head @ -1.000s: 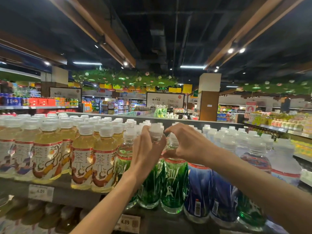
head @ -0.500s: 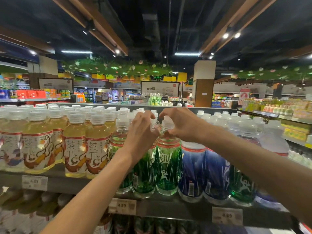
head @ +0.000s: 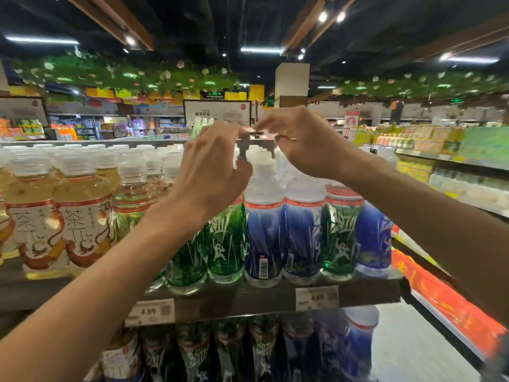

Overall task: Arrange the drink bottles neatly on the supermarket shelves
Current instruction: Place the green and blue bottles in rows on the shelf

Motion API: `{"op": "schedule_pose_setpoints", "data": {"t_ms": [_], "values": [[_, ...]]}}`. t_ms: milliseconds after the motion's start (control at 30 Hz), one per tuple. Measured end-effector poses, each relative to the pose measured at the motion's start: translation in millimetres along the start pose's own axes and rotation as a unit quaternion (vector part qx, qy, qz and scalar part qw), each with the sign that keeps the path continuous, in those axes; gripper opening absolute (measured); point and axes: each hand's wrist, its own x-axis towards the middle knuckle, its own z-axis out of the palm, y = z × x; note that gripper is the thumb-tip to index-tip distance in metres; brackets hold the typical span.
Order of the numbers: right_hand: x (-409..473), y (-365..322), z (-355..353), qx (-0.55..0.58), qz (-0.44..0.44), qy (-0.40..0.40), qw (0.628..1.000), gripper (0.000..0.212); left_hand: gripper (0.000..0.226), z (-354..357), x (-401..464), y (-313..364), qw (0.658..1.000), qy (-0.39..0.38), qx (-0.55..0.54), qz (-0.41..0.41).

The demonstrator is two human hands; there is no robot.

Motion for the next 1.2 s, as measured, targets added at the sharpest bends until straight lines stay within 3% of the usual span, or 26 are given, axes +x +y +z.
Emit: {"op": "schedule_pose_setpoints", "data": {"t_ms": [233,333,400,500,567,667,733,833,967,1100,1200], "values": [[-43.7,35.6,-25.9,0.024,0.096,0.026,0.995,0.041,0.038,35.2,14.3,45.0,0.995,-0.047,-0.062,0.058],[-55.8,46.7,-30.6,-0.062,0.084,0.031,0.994,0.041,0.042,55.2,18.8,58.8,0.992,-0.072,-0.056,0.086],[-58.9,58.1,-38.8,-0.136,0.083,-0.007,0.987,0.040,0.043,62.6,23.0,65.1,0.993,-0.070,-0.047,0.081],[-58.8,72.0,-47.2,-0.204,0.120,-0.141,0.961,0.054,0.043,65.1,27.1,69.5,0.995,-0.074,-0.050,0.035],[-59.8,76.3,-46.7,-0.208,0.104,-0.154,0.960,0.049,0.042,63.8,25.8,69.3,0.995,-0.086,-0.045,0.017],[-68.6,75.2,-48.4,-0.127,0.086,-0.035,0.988,0.036,0.040,61.3,21.8,68.7,0.994,-0.105,-0.010,0.009],[-83.8,74.3,-49.0,-0.007,0.105,0.019,0.994,0.045,0.039,59.6,24.2,70.1,0.994,-0.112,0.009,-0.002],[-110.5,72.8,-43.5,0.117,0.107,0.007,0.987,0.052,0.038,58.8,28.8,74.1,0.991,-0.130,0.026,-0.030],[-128.0,80.2,-43.5,0.167,0.061,0.025,0.984,0.050,0.042,47.2,32.4,83.0,0.983,-0.167,0.042,-0.060],[-131.5,95.4,-48.0,0.223,0.069,0.043,0.971,0.051,0.049,17.0,37.7,71.6,0.979,-0.141,0.059,-0.133],[-135.8,95.4,-50.6,0.238,0.061,0.077,0.966,0.052,0.052,13.7,31.8,58.7,0.949,-0.229,0.105,-0.192]]}}
